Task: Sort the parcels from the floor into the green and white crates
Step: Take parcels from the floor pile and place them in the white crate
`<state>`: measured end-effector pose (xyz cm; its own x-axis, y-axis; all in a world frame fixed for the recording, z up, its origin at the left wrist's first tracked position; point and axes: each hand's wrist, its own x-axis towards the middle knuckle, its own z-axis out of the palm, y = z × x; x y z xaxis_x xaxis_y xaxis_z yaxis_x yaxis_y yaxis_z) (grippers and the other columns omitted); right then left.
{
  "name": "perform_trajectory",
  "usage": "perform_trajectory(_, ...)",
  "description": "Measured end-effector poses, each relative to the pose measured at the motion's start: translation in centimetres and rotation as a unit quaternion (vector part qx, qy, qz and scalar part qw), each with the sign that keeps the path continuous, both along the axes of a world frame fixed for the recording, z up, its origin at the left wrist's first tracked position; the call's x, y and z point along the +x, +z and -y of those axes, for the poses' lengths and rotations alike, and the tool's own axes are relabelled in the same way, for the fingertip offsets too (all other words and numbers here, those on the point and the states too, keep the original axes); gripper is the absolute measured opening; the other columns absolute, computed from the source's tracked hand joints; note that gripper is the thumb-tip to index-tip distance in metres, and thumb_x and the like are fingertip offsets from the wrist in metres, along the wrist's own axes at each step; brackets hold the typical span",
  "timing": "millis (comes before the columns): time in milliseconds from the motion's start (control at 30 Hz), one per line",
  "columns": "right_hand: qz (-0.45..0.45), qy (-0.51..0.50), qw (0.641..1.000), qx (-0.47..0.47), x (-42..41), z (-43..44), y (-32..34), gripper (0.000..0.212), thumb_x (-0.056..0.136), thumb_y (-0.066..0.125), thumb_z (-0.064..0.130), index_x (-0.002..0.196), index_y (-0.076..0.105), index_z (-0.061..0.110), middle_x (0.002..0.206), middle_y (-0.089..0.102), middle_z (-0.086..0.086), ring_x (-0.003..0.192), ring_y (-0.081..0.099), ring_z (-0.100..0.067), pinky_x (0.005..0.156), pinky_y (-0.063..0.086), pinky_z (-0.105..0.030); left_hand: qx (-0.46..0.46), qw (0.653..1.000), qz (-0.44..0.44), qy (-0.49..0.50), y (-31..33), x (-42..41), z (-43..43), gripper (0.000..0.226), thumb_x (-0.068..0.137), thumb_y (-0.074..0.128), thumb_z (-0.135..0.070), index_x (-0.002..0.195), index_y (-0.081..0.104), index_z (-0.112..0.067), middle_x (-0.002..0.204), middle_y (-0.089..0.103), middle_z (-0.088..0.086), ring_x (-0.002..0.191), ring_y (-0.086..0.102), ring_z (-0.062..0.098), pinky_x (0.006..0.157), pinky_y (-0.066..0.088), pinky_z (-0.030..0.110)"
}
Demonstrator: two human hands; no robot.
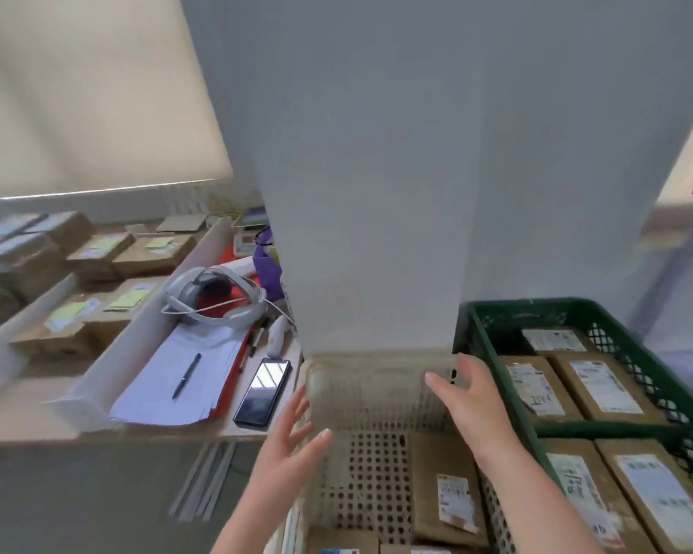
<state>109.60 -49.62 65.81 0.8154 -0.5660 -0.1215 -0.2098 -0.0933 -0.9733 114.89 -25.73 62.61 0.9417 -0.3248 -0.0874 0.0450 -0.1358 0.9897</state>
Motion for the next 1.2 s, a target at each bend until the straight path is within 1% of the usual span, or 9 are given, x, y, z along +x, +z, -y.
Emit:
perform_trajectory(100,0.037,0.062,0.996,-0.047,-0.6,-2.1,5.1,0.07,0.087,0.064,0.036,0.146,0.027,0.028,0.152,0.031,0.007,0.138,0.031,-0.017,0.107,0.03,-0.037,-0.004,0.998,0.029,0.052,4.4,-1.5,-3.1,0.063,0.086,0.068,-0.025,0.132,0.038,-0.053,0.138,0.045,-0.014,0.114,0.054,0.006,0.069,0.048,0.011)
perform_trajectory(200,0.068,0.125,0.988,-0.059,-1.2,-4.5,9.0,0.07,0.088,0.063,0.034,0.146,0.026,0.027,0.153,0.028,0.007,0.139,0.03,-0.019,0.106,0.031,-0.037,-0.002,0.992,0.054,0.111,7.9,-4.1,-5.8,0.067,0.084,0.068,-0.033,0.139,0.033,-0.05,0.138,0.044,-0.017,0.112,0.054,0.005,0.07,0.047,0.01)
perform_trajectory(367,0.086,0.234,0.965,-0.077,-4.0,-8.9,12.3,0.068,0.086,0.064,0.038,0.145,0.029,0.029,0.15,0.032,0.007,0.131,0.038,-0.02,0.096,0.039,-0.038,-0.012,0.975,0.093,0.201,11.7,-11.0,-9.8,0.06,0.084,0.07,-0.035,0.126,0.037,-0.062,0.132,0.047,-0.02,0.104,0.058,-0.005,0.066,0.047,0.004)
perform_trajectory(533,0.099,0.339,0.933,-0.074,-7.4,-13.5,12.4,0.069,0.082,0.067,0.04,0.142,0.034,0.03,0.146,0.038,0.004,0.119,0.046,-0.016,0.086,0.041,-0.031,0.002,0.95,0.1,0.297,12.1,-20.1,-14.0,0.063,0.061,0.068,-0.059,0.115,0.038,-0.073,0.128,0.046,-0.028,0.111,0.058,-0.002,0.074,0.048,0.011)
perform_trajectory(700,0.113,0.458,0.876,-0.105,-12.1,-21.8,12.2,0.069,0.083,0.066,0.042,0.142,0.034,0.029,0.147,0.038,0.004,0.125,0.043,-0.017,0.095,0.04,-0.034,0.04,0.9,0.117,0.418,11.8,-31.4,-20.4,0.058,0.082,0.07,-0.038,0.118,0.038,-0.071,0.139,0.043,-0.022,0.118,0.054,0.001,0.08,0.044,0.013)
perform_trajectory(833,0.213,0.486,0.786,-0.317,-17.3,-30.0,12.5,0.073,0.082,0.062,0.049,0.143,0.035,0.021,0.149,0.035,-0.001,0.135,0.033,-0.019,0.108,0.033,-0.04,0.175,0.819,0.121,0.533,12.0,-43.1,-26.2,0.064,0.083,0.071,-0.036,0.118,0.034,-0.073,0.137,0.039,-0.025,0.122,0.044,-0.005,0.102,0.041,0.029)
perform_trajectory(933,0.224,0.514,0.7,-0.442,-22.5,-37.0,12.4,0.077,0.083,0.055,0.058,0.146,0.028,0.024,0.155,0.024,-0.001,0.139,0.027,-0.025,0.109,0.033,-0.042,0.257,0.746,0.087,0.608,11.9,-53.1,-30.1,0.063,0.084,0.069,-0.035,0.123,0.033,-0.068,0.138,0.038,-0.021,0.126,0.039,-0.003,0.107,0.034,0.028)
perform_trajectory(1067,0.248,0.579,0.607,-0.484,-31.5,-46.6,11.6,0.078,0.081,0.053,0.062,0.146,0.023,0.029,0.157,0.016,0.001,0.14,0.021,-0.027,0.108,0.033,-0.04,0.369,0.631,0.0,0.682,11.2,-68.5,-33.9,0.068,0.083,0.068,-0.038,0.141,0.034,-0.046,0.151,0.032,-0.013,0.138,0.03,0.004,0.108,0.027,0.024)
perform_trajectory(1200,0.299,0.647,0.528,-0.462,-42.6,-55.2,10.4,0.078,0.083,0.049,0.064,0.147,0.022,0.028,0.157,0.016,0.001,0.141,0.02,-0.028,0.107,0.032,-0.04,0.42,0.526,-0.093,0.734,10.9,-84.2,-34.7,0.068,0.084,0.065,-0.044,0.143,0.033,-0.046,0.154,0.028,-0.012,0.14,0.028,0.008,0.109,0.03,0.032)
